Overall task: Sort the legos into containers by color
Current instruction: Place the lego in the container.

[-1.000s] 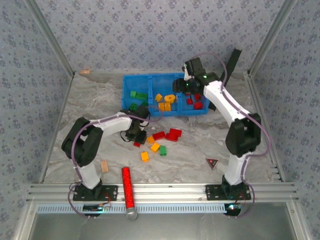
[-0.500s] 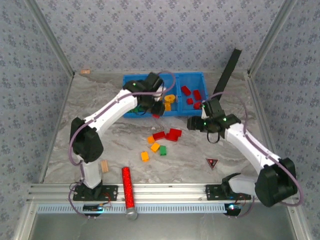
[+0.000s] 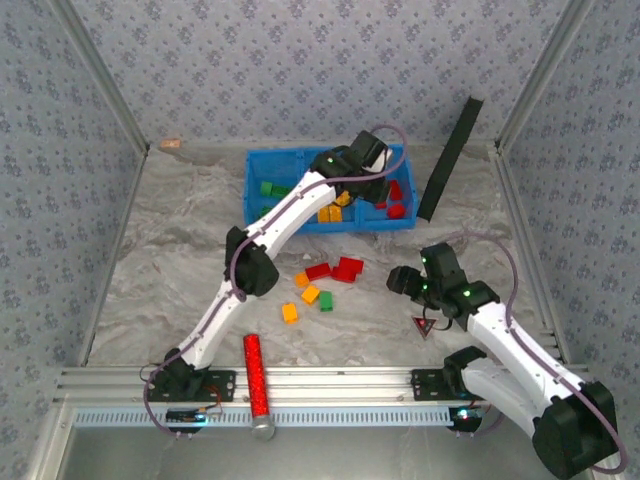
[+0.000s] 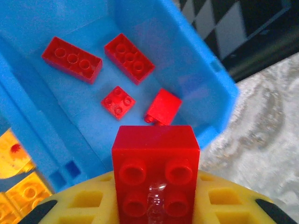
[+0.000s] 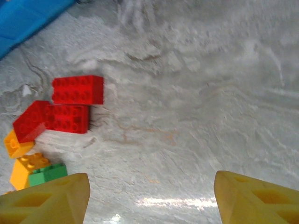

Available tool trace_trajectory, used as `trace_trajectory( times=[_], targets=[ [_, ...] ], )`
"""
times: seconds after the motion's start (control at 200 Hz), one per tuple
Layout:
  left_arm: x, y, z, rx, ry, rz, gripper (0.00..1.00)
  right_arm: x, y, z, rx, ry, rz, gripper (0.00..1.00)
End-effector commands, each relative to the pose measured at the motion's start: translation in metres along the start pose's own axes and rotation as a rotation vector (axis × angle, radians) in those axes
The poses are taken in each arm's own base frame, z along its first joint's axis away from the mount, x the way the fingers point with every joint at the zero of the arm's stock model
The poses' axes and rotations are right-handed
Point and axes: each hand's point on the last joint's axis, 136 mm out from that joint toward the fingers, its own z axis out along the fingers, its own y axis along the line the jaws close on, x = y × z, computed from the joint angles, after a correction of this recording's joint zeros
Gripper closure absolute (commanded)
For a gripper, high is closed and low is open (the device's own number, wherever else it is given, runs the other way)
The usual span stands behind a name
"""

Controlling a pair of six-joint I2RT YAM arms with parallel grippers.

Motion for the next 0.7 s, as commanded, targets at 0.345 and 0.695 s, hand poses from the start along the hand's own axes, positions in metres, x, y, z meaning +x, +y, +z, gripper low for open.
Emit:
trace_trajectory(
  times=[0.345, 0.695],
  targets=[
    [-0.01, -0.002, 0.067, -0.062, -0.146, -0.056, 0.74, 0.013, -0.007, 0.01, 0.019, 0.0, 0.049, 0.28],
    [0.014, 0.008, 0.094, -0.136, -0.106, -0.047, 0.62, 0.016, 0.016, 0.017, -0.05, -0.003, -0.025, 0.26]
  ],
)
